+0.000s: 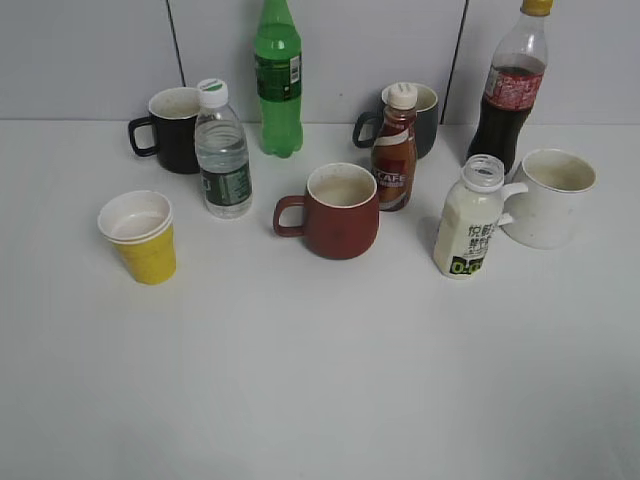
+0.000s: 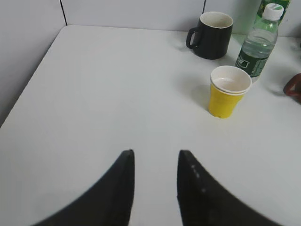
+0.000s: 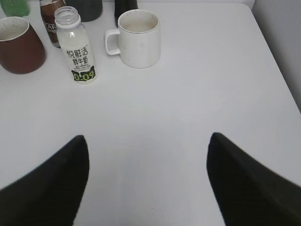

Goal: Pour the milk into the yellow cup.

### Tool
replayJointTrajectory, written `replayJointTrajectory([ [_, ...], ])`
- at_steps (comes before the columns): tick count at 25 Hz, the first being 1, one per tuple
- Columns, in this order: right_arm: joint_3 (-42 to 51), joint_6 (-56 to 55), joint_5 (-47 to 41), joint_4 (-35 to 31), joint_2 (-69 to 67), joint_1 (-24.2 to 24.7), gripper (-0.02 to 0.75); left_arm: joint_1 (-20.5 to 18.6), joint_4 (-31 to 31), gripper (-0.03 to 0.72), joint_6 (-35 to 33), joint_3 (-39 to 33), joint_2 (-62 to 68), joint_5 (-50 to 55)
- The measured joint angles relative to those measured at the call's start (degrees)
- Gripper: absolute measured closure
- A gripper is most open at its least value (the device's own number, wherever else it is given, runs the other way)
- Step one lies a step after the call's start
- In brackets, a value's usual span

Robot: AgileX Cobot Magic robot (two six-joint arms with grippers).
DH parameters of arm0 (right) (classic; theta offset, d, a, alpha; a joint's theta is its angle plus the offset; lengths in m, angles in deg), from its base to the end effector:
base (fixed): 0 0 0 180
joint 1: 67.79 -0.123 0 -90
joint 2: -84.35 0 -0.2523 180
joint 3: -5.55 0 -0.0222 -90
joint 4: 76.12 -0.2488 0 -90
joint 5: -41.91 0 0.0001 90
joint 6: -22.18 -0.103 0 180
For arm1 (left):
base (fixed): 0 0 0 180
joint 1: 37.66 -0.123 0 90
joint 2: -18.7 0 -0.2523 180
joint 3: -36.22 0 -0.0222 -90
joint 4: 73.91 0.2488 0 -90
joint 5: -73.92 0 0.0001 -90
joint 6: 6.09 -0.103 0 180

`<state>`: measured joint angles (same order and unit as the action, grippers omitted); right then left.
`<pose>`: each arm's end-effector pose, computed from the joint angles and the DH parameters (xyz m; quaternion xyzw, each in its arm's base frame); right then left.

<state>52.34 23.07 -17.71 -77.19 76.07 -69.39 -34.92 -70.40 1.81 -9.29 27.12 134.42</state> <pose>0.0351 0.0026 0.2769 -0.0187 0.8417 0.0127 0.5395 0.0323 0.0040 0.2818 -0.0396 0.8394 -0.0197 0.5417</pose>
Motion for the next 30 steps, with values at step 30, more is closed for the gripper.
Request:
replayJointTrajectory([
  [30, 0.0, 0.0, 0.0, 0.0, 0.0, 0.0, 0.153, 0.0, 0.0, 0.447, 0.0, 0.0, 0.0, 0.0],
])
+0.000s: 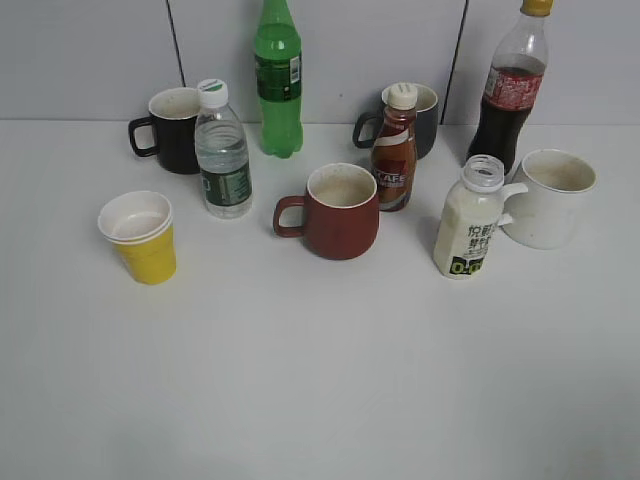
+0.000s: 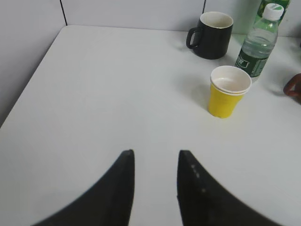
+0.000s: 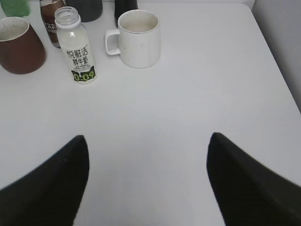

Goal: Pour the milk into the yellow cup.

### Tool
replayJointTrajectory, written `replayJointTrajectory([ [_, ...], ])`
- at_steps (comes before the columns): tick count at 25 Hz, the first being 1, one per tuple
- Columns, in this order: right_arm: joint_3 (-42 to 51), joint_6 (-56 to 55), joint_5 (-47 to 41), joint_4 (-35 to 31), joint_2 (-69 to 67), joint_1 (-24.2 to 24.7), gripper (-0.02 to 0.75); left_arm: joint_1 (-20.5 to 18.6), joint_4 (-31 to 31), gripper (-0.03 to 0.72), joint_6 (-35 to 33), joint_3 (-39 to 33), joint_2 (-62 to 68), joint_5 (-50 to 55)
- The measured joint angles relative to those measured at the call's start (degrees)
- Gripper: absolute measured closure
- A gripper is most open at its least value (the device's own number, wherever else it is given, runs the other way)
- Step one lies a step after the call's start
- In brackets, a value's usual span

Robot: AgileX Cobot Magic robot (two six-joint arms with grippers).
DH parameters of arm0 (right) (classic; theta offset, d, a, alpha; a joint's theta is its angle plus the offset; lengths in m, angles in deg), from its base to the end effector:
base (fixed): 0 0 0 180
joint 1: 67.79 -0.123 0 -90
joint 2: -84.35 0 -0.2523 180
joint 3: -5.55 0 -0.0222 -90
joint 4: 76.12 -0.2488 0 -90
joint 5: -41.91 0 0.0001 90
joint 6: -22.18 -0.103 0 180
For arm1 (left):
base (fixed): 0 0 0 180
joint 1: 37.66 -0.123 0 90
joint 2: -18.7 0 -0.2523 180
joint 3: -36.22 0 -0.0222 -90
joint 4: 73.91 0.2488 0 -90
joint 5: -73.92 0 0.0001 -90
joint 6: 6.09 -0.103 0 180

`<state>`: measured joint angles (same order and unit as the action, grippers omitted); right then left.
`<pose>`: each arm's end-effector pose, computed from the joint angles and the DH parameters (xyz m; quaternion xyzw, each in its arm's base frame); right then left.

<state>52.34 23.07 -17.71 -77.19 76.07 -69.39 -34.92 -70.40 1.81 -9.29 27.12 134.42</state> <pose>0.0351 0.0026 0.2769 -0.0187 0.8417 0.0127 0.5395 0.0323 0.0040 0.2818 -0.0396 0.8394 -0.0197 0.5417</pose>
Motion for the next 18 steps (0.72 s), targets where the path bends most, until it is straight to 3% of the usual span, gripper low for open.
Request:
replayJointTrajectory([
  [18, 0.0, 0.0, 0.0, 0.0, 0.0, 0.0, 0.152, 0.7, 0.0, 0.447, 0.0, 0.0, 0.0, 0.0],
])
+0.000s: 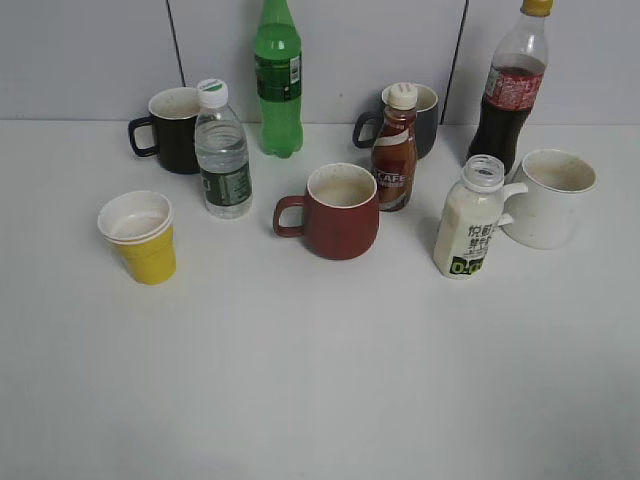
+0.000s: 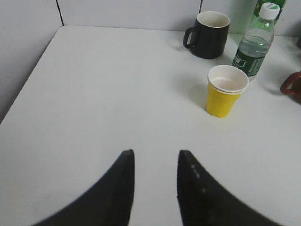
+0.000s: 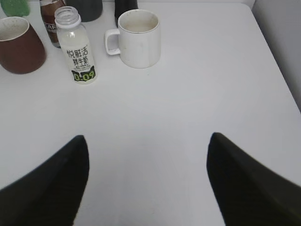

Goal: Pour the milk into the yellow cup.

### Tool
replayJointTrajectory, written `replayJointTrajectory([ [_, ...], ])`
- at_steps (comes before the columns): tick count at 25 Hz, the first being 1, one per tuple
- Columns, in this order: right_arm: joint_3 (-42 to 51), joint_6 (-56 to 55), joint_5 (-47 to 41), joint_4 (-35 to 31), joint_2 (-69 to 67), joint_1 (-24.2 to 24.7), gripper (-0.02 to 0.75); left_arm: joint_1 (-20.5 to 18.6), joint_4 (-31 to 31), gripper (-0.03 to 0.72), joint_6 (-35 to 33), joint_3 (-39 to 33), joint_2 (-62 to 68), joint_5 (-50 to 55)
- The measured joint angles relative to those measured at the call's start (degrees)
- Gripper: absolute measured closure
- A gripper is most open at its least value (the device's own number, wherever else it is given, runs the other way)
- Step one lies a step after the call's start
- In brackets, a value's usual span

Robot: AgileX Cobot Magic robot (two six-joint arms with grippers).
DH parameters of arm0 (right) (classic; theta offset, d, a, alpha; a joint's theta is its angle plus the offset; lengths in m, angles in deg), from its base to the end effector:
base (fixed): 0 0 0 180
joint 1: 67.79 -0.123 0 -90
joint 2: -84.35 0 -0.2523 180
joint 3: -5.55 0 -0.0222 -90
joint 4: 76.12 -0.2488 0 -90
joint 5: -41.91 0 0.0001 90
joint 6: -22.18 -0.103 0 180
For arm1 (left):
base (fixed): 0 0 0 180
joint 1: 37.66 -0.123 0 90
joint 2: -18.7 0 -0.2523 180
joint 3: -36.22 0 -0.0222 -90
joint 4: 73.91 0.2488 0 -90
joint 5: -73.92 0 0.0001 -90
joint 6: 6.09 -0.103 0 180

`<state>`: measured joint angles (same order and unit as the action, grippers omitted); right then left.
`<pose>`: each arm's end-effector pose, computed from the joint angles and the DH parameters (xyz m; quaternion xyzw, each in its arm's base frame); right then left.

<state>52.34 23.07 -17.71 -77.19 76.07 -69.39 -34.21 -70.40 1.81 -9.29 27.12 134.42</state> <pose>0.0351 0.0026 0.2769 -0.0187 0.8417 0.0127 0.5395 0.0324 0.0036 0.2818 -0.0344 0.8396 -0.0231 0.5416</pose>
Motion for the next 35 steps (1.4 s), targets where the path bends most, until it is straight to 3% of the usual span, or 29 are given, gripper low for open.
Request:
replayJointTrajectory([
  [7, -0.7, 0.0, 1.7, 0.0, -1.2, 0.0, 0.153, 0.1, -0.1, 0.447, 0.0, 0.4, 0.2, -1.2],
  [11, -0.9, 0.2, 10.2, 0.0, -6.1, 0.0, 0.153, 0.1, -0.1, 0.447, 0.0, 1.1, 2.1, -6.7],
  [15, 1.0, 0.7, 22.4, -0.1, -14.2, 0.1, 0.153, 0.2, 0.2, 0.447, 0.0, -2.2, 12.8, -29.2],
  [19, 2.0, 1.7, 34.9, -0.3, -23.4, -1.4, 0.153, 0.2, 0.2, 0.447, 0.0, -5.0, 18.4, -40.7],
  [20, 2.0, 1.9, 38.7, -0.4, -25.9, -2.4, 0.153, 0.2, 0.4, 0.447, 0.0, -8.2, 26.7, -58.1],
  [23, 2.0, 2.5, 49.6, -0.7, -34.1, -4.7, 0.153, 0.2, 0.8, 0.447, 0.0, -9.3, 39.6, -75.7],
  [25, 2.0, 2.6, 56.3, -0.9, -40.7, -5.6, 0.153, 0.2, 0.8, 0.447, 0.0, -9.3, 44.1, -82.0],
  [26, 2.0, 2.6, 60.2, -1.4, -43.6, -5.9, 0.153, 0.2, 0.8, 0.447, 0.0, -9.3, 52.7, -90.1],
  [31, 2.1, 0.6, 79.2, -1.4, -58.7, -9.5, 0.153, 0.2, 0.8, 0.447, 0.0, -9.4, 70.5, -108.0],
  [35, 2.1, 0.2, 87.4, -0.9, -67.8, -12.7, 0.153, 0.2, 1.4, 0.447, 0.0, -9.7, 82.7, -116.0],
])
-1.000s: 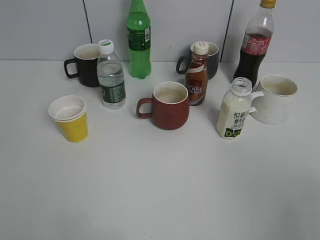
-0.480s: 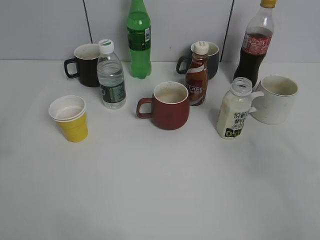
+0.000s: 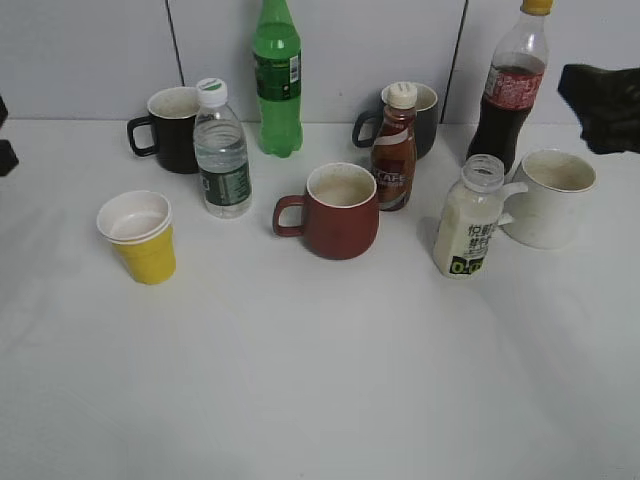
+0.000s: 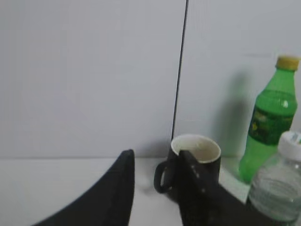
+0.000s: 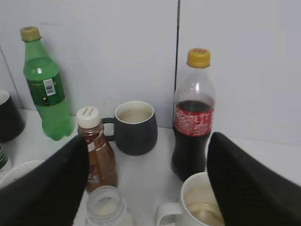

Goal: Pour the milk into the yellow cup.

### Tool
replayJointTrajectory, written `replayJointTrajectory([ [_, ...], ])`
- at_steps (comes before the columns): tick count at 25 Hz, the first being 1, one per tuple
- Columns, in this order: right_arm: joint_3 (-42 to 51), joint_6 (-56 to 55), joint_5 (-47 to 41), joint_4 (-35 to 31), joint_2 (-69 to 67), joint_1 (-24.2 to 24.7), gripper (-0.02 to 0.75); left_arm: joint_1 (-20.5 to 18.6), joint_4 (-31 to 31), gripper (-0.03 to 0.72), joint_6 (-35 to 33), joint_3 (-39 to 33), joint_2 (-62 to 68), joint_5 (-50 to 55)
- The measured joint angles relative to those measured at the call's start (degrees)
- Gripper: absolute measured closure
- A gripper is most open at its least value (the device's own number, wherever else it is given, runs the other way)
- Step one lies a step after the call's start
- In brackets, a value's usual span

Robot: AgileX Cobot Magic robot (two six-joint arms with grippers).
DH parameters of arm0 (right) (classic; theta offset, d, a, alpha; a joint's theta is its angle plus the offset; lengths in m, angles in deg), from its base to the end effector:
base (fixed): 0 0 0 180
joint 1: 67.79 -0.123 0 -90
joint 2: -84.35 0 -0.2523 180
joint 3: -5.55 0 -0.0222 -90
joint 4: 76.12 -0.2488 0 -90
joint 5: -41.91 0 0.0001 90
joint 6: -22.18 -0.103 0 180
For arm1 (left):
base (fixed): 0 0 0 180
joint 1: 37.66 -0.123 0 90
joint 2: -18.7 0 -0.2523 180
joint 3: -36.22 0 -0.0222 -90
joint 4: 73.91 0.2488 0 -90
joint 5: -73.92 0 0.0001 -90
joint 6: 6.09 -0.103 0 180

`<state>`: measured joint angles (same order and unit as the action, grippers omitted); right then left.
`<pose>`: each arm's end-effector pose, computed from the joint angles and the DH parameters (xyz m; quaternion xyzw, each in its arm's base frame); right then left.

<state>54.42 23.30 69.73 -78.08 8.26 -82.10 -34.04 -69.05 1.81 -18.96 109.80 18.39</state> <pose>0.2505 0.0622 0.2306 -0.0842 0.7451 0.0800 0.6568 0.2632 -0.0239 0.1790 0.0151 0.7121 -0.0784 0.6975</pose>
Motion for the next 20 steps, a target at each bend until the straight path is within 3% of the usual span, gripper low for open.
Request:
replayJointTrajectory([
  [6, 2.0, -3.1, 6.5, 3.1, -8.2, -0.8, 0.153, 0.0, 3.3, 0.447, 0.0, -2.4, 6.2, -2.1],
  [13, 11.5, -6.6, 22.0, 7.0, -16.0, -1.4, 0.188, 0.0, 4.6, 0.447, 0.0, -12.7, 13.2, -12.6],
  [20, 17.6, -2.8, 36.4, 8.0, -26.1, -1.5, 0.192, 0.0, 8.6, 0.402, -1.5, -13.2, 20.6, -13.4],
])
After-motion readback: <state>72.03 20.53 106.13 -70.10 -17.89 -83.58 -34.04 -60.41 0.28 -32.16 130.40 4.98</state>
